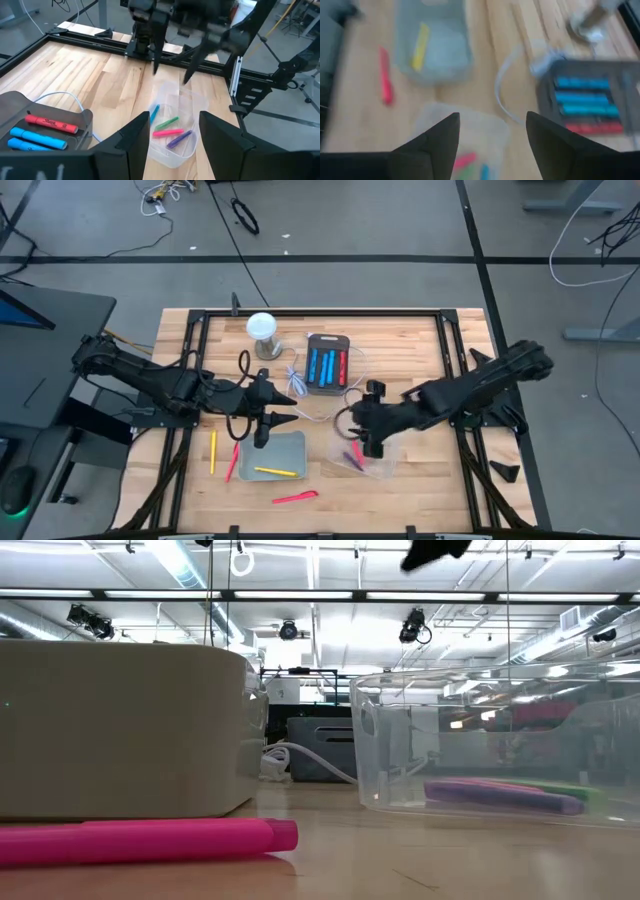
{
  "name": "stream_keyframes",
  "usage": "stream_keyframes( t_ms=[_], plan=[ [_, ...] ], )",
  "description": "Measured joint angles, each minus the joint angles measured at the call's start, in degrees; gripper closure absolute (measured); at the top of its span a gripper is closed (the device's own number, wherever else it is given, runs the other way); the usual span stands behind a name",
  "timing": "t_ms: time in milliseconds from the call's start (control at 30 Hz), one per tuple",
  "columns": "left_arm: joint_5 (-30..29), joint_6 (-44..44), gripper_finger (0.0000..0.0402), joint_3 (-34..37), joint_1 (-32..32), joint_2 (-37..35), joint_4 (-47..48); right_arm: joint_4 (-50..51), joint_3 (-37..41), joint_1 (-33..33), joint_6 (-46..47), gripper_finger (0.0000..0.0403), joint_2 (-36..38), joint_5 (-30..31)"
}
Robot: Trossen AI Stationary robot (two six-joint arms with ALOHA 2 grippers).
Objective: Pick & Place Markers
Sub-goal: Put the bottom pink highlighter pen into the gray bin
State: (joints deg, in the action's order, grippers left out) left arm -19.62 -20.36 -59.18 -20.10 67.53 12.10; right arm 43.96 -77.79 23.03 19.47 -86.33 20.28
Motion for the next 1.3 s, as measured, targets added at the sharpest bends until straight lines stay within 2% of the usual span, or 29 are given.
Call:
stream_keyframes(
  t_ms=[167, 367, 633, 767, 933, 1133, 1300],
  plan=[
    [0.0, 0.0, 0.0223, 0.0, 0.0, 0.0, -0.8, -11.9, 11.9, -1.0, 0.6, 0.0172, 12.2, -4.5],
    [0.0, 0.0, 0.0223, 0.0, 0.0, 0.0, -1.4, -23.7, 28.6, -1.2, 4.9, 0.0172, 27.6, -4.7],
    [-0.6, 0.0, 0.0223, 0.0, 0.0, 0.0, -1.4, -27.2, 42.9, -2.8, 10.6, 0.0172, 41.8, -4.1],
    [-1.8, 0.0, 0.0223, 0.0, 0.0, 0.0, -1.3, -27.3, 49.7, -3.8, 16.2, 0.0172, 45.8, -5.8],
    [-3.1, 0.0, 0.0223, 0.0, 0.0, 0.0, -1.2, -39.3, 58.7, -2.7, 9.1, 0.0172, 48.4, -7.9],
    [-3.2, 0.0, 0.0223, 0.0, 0.0, 0.0, -1.2, -55.1, 67.8, -2.8, 8.4, 0.0172, 49.9, -8.3],
    [-3.2, 0.0, 0.0223, 0.0, 0.0, 0.0, -1.2, -58.9, 70.9, -2.8, 7.3, 0.0172, 49.9, -12.9]
  ],
)
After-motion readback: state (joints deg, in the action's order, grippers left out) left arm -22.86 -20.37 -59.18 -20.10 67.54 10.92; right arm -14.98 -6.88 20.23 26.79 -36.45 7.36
